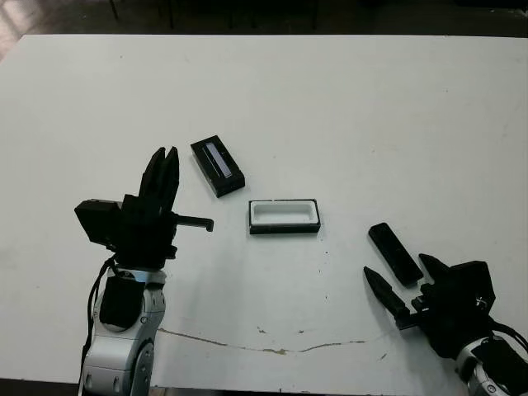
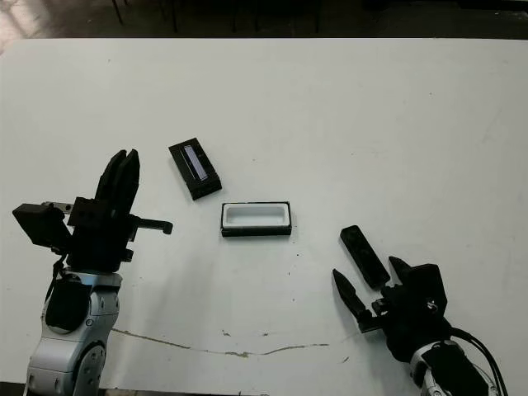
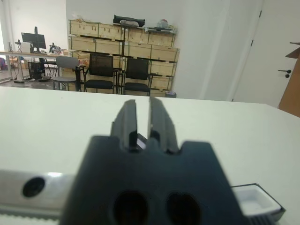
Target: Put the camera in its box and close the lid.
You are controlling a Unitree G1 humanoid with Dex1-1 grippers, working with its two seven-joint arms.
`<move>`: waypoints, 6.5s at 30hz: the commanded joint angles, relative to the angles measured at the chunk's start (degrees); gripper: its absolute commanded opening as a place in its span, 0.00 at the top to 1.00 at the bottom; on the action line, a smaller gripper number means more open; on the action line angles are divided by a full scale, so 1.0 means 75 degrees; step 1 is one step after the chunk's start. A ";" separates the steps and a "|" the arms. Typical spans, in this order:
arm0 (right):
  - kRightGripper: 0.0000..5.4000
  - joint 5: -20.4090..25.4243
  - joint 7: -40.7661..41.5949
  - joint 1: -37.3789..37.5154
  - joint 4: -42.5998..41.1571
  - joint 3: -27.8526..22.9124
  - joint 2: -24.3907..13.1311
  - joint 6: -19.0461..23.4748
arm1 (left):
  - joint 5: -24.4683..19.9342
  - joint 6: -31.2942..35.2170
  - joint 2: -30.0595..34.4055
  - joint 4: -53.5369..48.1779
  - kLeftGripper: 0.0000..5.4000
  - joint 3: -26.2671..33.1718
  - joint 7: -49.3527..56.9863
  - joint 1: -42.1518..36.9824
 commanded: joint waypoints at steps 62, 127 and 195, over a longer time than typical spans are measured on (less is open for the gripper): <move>0.97 0.0808 0.6284 -0.8394 0.5546 0.1999 -0.3487 -0.0388 | 0.0064 0.0244 0.0063 -0.0021 1.00 -0.0143 0.0173 0.0172; 0.97 -0.1278 0.8044 -0.9297 0.6990 0.3788 -0.1815 -0.1292 | 0.0022 0.0311 0.0016 -0.0055 1.00 -0.0223 0.0234 0.0262; 0.97 -0.2302 0.8280 -0.9743 0.6586 0.4492 -0.1932 -0.0769 | 0.0128 0.0203 -0.0058 0.0016 1.00 -0.0379 0.0318 0.0276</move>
